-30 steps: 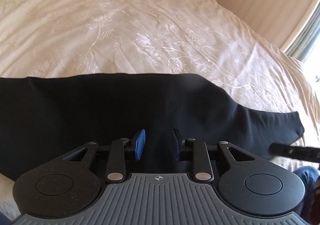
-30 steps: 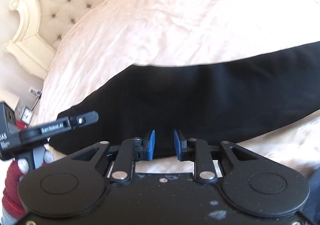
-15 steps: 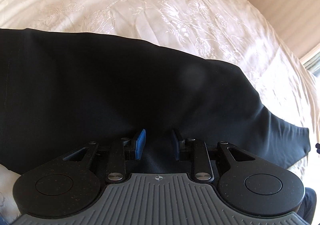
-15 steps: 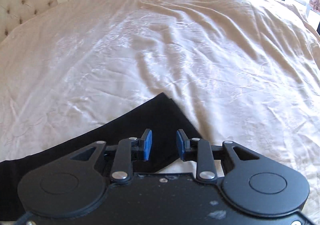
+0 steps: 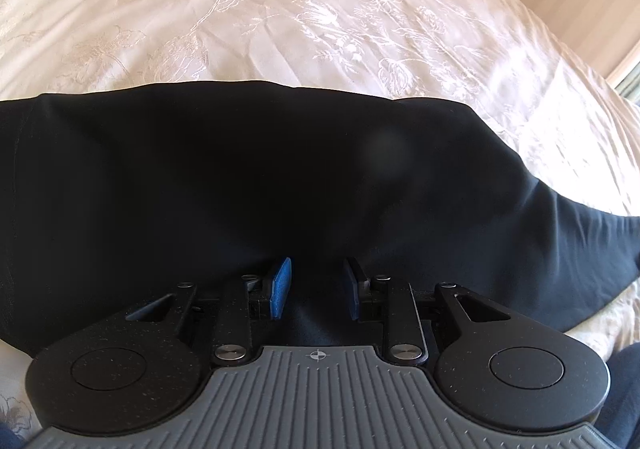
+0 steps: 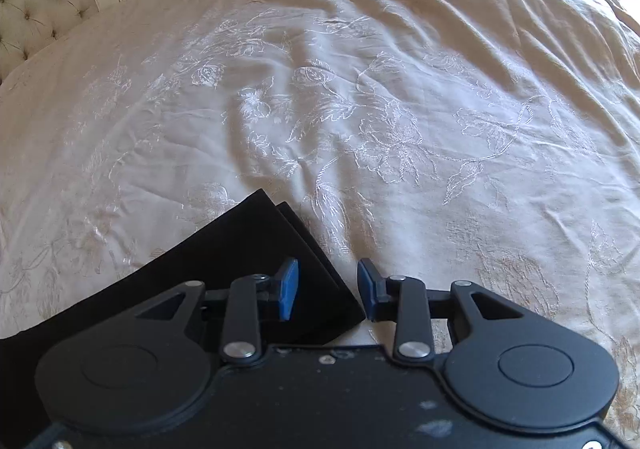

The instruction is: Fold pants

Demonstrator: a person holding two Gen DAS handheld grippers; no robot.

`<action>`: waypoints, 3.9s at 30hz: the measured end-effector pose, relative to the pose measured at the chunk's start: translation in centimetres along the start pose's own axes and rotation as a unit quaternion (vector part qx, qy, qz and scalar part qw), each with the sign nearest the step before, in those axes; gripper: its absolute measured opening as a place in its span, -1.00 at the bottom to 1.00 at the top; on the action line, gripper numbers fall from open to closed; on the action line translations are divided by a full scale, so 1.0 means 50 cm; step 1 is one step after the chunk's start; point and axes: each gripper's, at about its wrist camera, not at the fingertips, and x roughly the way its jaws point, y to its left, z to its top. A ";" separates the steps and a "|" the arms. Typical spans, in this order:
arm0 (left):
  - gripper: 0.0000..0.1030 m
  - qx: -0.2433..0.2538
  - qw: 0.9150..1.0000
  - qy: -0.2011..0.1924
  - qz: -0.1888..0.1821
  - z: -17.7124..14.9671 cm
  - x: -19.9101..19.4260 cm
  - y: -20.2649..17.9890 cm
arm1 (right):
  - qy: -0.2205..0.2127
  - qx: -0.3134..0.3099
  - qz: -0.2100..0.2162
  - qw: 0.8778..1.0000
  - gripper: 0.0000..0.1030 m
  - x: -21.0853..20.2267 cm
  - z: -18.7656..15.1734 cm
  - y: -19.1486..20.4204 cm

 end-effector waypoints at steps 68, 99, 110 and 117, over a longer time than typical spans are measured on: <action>-0.42 -0.052 0.997 -0.013 -0.063 0.026 0.023 0.008 | 0.030 -0.362 0.371 0.855 -0.62 -0.140 -0.382 0.808; -0.42 -0.083 0.994 -0.015 -0.071 0.020 0.031 0.025 | 0.197 -0.229 0.446 0.842 -0.21 -0.001 -0.206 1.002; -0.42 -0.042 0.998 -0.028 -0.039 0.011 0.030 -0.007 | 0.169 -0.267 0.375 0.871 -0.72 0.075 -0.232 1.047; -0.11 0.081 0.996 -0.035 0.022 -0.028 0.019 -0.092 | 0.147 -0.311 0.351 0.871 -0.82 0.095 -0.225 1.082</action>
